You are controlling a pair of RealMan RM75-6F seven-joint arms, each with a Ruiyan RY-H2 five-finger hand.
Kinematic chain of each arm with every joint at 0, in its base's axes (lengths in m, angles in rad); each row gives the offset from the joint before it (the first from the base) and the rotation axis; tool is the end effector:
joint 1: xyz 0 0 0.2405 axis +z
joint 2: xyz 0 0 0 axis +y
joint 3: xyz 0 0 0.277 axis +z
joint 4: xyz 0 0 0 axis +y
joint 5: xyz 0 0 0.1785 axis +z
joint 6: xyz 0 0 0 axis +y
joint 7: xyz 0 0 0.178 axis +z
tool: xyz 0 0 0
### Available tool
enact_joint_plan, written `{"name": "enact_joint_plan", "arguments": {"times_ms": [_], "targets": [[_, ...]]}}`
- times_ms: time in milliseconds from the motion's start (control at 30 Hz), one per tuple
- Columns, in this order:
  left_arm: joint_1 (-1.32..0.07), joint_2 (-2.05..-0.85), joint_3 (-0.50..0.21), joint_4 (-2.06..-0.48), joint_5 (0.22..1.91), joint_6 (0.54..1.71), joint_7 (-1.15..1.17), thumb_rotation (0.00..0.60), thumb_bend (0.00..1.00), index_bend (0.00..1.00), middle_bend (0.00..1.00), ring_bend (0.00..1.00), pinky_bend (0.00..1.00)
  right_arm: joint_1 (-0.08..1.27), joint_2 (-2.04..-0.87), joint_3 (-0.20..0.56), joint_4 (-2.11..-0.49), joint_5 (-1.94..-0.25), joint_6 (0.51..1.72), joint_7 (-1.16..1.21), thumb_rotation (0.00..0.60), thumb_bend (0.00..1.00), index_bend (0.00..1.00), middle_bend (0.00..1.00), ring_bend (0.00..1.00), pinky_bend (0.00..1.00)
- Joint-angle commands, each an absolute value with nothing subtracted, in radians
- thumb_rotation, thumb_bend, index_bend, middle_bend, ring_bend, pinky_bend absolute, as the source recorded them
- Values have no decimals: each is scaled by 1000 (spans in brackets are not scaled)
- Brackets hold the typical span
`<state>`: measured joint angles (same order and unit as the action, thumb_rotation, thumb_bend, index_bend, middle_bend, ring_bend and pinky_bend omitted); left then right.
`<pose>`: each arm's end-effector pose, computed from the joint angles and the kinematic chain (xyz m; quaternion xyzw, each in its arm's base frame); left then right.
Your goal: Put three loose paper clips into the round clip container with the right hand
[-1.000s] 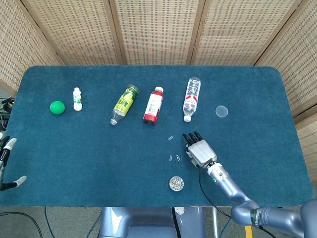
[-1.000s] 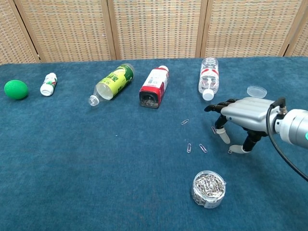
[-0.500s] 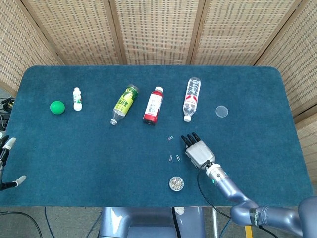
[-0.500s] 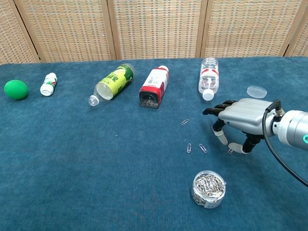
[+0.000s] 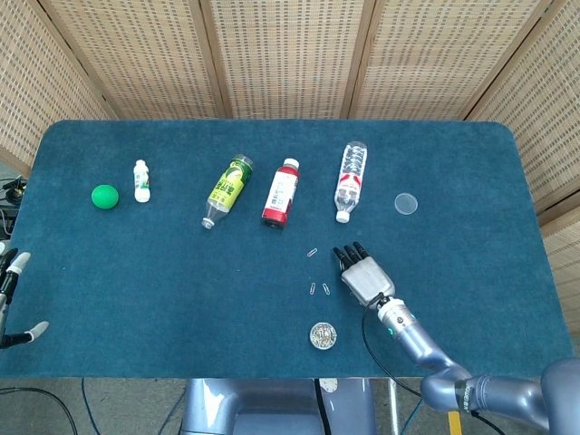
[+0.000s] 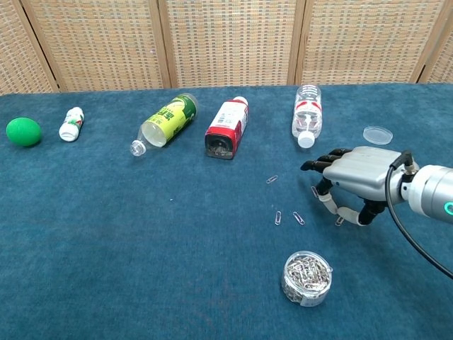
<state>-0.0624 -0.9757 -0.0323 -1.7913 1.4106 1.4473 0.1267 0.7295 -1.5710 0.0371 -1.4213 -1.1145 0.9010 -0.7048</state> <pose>-0.3138 0.2008 0.2243 -0.5940 -0.4029 -0.3233 0.6167 -0.1936 -0.3548 -0.0314 0.8449 -0.2326 0.2131 0.4319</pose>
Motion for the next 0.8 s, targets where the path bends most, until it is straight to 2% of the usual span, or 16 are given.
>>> {"name": "enact_joint_plan", "arguments": {"times_ms": [33,600,700,733,800], "targets": [[-63,-976,-32,-1791,1410,1446,126,600,0,0,0,0,0,730,-1570,33,-1419,-1101,900,-718,600,540,500,0,0,0],[-62,-978,-29,-1793,1418,1452,133,600,0,0,0,0,0,713,-1523,10,-1501,-1071,939,-752,600,566,499,0,0,0],[-60,-978,-29,-1794,1419,1455,133,600,0,0,0,0,0,699,-1529,39,-1500,-1103,980,-678,600,475,499,0,0,0],[-60,-978,-29,-1794,1418,1454,133,600,0,0,0,0,0,695,-1530,46,-1499,-1105,986,-658,600,390,499,0,0,0],[-61,-978,-29,-1793,1418,1453,133,600,0,0,0,0,0,688,-1533,58,-1502,-1099,989,-623,600,313,499,0,0,0]]}}
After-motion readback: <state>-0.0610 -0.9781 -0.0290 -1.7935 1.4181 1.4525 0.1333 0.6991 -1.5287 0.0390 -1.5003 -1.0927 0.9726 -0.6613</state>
